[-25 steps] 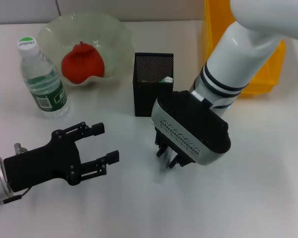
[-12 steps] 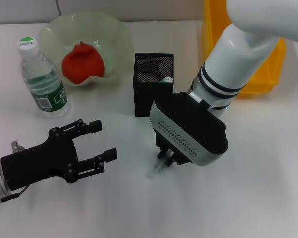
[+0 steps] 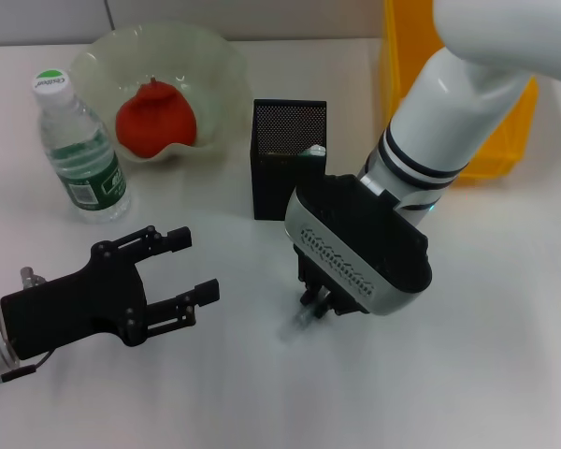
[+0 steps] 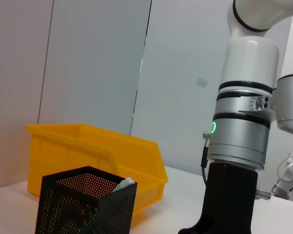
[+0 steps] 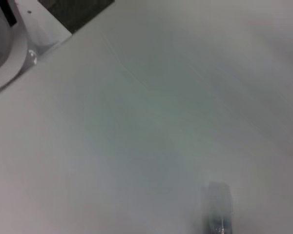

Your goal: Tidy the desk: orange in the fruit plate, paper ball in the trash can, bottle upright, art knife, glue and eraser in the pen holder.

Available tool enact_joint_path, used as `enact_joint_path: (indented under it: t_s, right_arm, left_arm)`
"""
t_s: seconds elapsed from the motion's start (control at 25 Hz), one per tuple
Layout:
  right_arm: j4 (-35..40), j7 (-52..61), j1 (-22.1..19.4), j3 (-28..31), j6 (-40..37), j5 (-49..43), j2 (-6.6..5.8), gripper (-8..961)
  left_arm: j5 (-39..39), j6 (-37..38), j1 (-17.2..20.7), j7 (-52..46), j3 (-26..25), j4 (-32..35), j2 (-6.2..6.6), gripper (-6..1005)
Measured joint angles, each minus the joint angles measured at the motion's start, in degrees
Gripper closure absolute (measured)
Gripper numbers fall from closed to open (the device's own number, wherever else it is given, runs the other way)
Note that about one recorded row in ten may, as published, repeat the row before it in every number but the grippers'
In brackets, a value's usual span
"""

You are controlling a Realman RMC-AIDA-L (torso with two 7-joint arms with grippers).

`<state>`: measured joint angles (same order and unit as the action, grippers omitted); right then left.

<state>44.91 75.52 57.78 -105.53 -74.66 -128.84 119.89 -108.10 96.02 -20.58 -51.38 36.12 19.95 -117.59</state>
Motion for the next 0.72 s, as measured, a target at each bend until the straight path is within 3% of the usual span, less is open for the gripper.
enact_joint_path:
  t_s: [0.12,0.4,0.72]
  right_arm:
    - [2.15,0.8,-1.01,2.98,-2.35,-0.01,-0.19,820]
    - [5.24,0.86,-3.11,17.56,-10.7,-0.49,-0.54,820]
    - [10.34,-1.19,-13.0,31.51,-12.25,6.52,-0.62,823]
  left_arm:
    - [0.0,0.14,0.13,-0.02,0.0,0.0,0.04,226]
    - [0.02,0.77,0.51,0.14,-1.13,0.0,0.18,226]
    - [0.06,2.66,1.1,0.27,-3.07,0.05,0.75,226]
